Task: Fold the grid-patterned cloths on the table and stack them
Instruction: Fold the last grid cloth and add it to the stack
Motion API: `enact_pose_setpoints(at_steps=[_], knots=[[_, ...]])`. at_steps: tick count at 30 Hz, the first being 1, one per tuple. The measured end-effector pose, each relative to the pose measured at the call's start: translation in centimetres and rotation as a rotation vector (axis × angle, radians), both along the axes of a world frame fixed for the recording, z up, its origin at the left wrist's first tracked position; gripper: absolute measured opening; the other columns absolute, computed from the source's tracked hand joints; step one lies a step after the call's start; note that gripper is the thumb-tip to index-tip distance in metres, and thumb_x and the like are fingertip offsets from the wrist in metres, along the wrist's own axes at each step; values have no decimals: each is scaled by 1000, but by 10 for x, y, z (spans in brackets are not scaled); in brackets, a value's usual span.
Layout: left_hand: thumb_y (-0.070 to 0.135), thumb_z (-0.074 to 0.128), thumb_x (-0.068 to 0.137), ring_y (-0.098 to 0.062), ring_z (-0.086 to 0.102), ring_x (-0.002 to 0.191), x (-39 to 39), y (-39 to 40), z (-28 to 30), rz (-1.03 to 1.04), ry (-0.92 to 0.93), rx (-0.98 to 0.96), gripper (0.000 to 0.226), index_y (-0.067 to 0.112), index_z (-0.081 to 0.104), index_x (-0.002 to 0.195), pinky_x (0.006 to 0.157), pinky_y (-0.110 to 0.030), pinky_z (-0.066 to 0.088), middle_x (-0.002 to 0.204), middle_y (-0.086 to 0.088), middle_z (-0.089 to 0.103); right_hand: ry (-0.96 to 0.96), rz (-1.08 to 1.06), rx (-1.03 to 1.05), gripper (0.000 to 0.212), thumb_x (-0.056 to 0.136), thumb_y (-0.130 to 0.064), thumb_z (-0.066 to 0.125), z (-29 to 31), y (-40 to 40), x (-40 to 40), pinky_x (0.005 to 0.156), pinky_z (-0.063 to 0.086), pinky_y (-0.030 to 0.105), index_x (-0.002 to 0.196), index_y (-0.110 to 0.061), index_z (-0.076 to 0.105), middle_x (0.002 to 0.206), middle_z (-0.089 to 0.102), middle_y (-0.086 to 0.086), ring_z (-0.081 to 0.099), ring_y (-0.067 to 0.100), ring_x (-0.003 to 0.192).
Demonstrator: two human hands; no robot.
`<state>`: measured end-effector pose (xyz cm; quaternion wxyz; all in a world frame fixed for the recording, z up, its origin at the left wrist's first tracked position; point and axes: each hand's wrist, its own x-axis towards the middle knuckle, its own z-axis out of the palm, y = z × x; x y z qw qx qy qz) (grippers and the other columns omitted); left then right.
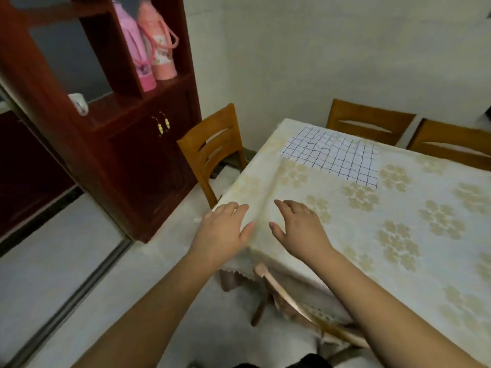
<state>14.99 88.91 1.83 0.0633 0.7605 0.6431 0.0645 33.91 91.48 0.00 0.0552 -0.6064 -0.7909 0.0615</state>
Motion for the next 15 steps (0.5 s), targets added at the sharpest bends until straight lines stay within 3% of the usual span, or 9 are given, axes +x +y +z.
enact_pose_setpoints(at_steps=[8,15], knots=[[51,34,98,-17,42,132,-87,83,6,-233,-35,-9,52,29,33,145,107,-39,38,146,6,43,21,-210,17,61,96,-49,40,4,35,-74,110,29,40,149,-22,28,148,40,5,36,26,136],[49,35,99,-16,39,134,-77,155,3,-414,-49,13,52,29,33,146,107,-39,35,148,7,40,23,-369,43,61,96,-48,43,-2,75,-77,110,31,41,148,-20,31,147,41,6,37,27,135]])
